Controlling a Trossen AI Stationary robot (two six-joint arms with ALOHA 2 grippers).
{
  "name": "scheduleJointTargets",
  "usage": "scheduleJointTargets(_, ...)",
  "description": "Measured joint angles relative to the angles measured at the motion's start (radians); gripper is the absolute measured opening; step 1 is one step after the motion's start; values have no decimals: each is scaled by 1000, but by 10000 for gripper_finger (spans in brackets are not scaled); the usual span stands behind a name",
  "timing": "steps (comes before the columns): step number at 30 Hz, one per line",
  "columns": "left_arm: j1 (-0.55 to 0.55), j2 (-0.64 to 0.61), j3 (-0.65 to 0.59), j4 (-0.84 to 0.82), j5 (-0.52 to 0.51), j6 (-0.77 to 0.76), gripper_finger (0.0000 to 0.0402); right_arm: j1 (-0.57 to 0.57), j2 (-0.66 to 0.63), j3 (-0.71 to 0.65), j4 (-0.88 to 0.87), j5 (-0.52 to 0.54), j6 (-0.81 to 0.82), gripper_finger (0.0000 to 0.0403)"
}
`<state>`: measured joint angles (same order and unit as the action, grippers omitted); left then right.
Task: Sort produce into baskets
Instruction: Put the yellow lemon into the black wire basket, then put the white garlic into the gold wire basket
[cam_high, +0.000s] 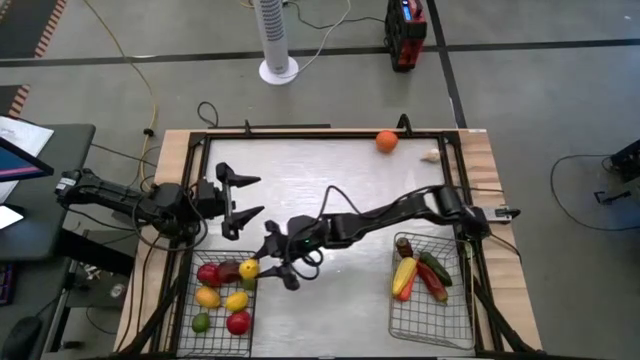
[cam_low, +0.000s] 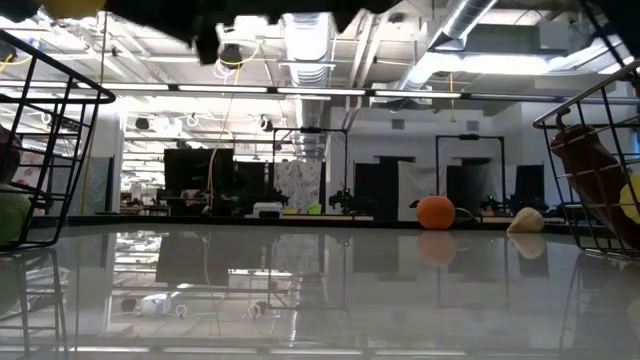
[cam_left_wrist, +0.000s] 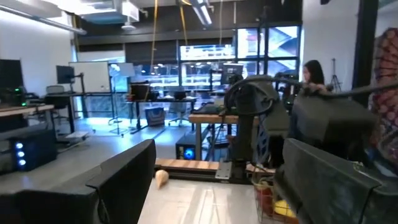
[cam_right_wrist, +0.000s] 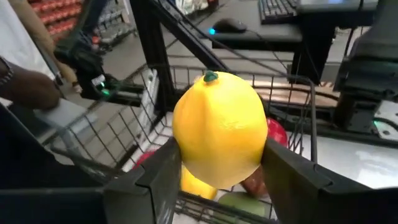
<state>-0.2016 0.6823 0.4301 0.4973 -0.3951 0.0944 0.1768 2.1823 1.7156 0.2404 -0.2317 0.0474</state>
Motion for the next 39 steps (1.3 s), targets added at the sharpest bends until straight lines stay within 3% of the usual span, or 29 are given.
scheduleJointTargets(7,0,0,0,-24,16,3,341,-10,109,125,-69,-6,-19,239)
scheduleJointTargets(22,0,0,-1,-45,44,2,341,-29,147,261,-297,-32,-46,343)
scheduleJointTargets(28,0,0,-2,-69,33,0,341,-57,96,316,-551,-4,-41,344)
scheduleJointTargets(39,0,-2,-2,-107,17,16,341,-60,49,315,-685,29,-48,341)
